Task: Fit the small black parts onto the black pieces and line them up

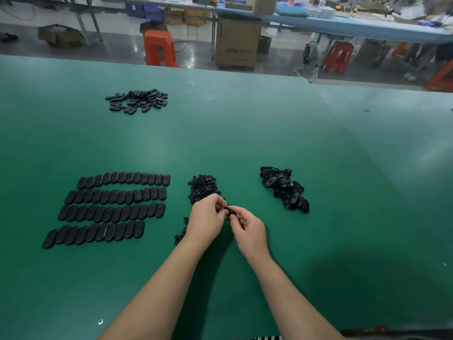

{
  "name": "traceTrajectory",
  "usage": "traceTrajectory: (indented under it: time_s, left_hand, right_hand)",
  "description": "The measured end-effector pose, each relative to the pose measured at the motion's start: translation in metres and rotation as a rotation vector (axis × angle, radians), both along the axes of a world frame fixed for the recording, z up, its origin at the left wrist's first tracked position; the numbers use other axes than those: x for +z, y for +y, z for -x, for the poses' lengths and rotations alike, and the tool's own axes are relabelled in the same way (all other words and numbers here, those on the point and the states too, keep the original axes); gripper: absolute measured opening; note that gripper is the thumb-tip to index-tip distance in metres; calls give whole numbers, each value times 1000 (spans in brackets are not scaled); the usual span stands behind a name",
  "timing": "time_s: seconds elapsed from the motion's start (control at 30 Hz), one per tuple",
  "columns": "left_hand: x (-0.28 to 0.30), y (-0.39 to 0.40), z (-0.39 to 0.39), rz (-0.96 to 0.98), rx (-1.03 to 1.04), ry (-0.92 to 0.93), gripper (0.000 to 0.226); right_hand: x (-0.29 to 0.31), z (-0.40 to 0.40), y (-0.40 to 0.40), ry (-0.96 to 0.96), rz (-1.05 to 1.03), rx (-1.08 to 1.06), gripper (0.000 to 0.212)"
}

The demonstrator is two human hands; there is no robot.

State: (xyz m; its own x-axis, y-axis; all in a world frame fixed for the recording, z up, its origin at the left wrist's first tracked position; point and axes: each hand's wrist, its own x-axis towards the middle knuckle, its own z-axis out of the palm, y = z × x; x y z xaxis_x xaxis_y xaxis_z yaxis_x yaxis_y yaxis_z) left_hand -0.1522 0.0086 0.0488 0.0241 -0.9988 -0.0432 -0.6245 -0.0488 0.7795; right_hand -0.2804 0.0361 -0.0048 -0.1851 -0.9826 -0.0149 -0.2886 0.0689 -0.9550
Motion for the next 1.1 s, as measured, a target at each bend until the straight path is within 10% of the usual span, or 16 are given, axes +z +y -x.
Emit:
traceTrajectory:
  time_s: [0.27,0.73,1.1]
  left_hand:
    - [0,-4,-1,-12,39,-73,22]
    - [-10,-2,-7,-194,51,361,12]
    - [-7,5,3,-116,55,173,8]
  right_hand:
    - [5,2,2,-87,-9,9,29]
    - [12,3,4,-113,8,11,26]
    - [10,2,3,-99,-8,-15,23]
